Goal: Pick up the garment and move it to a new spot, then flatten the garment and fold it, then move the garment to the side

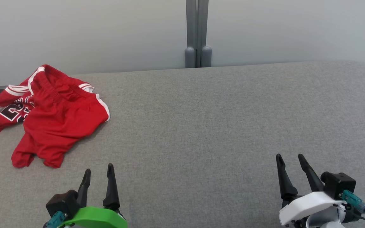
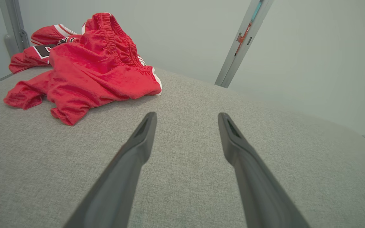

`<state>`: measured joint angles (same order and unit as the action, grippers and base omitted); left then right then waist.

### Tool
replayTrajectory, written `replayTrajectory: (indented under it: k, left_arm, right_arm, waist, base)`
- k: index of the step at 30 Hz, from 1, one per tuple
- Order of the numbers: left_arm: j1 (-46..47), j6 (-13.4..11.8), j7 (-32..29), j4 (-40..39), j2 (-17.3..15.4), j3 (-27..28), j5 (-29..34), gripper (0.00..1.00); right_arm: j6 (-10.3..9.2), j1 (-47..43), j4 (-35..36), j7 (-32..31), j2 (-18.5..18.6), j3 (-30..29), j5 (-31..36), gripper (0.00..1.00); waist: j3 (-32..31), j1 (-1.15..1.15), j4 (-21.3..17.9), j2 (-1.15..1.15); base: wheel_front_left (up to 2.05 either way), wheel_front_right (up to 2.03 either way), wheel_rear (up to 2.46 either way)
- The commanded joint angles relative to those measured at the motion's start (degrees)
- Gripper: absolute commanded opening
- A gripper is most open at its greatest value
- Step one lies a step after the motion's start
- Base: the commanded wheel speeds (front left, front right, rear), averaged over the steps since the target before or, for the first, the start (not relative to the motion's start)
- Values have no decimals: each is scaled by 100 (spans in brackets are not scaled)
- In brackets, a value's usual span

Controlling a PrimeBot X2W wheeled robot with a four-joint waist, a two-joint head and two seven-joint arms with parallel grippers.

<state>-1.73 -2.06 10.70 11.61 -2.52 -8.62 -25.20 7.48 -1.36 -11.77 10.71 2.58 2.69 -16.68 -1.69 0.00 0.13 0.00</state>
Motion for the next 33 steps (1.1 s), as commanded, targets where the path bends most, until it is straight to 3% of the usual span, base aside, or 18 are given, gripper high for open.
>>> replayTrajectory:
  k: [1, 33]
  left_arm:
    - [-29, -39, 66, -27, -44, -8, 128, 100]
    - [-131, -220, 415, 299, -51, -77, 1062, 100]
  right_arm:
    - [1, -30, 43, 62, 32, 19, 169, 100]
    - [1, -139, 123, 413, 40, 130, 1376, 100]
  waist:
    - [-3, 0, 3, 0]
    - [-76, 0, 10, 0]
  base:
    - [0, 0, 0]
    - [0, 0, 0]
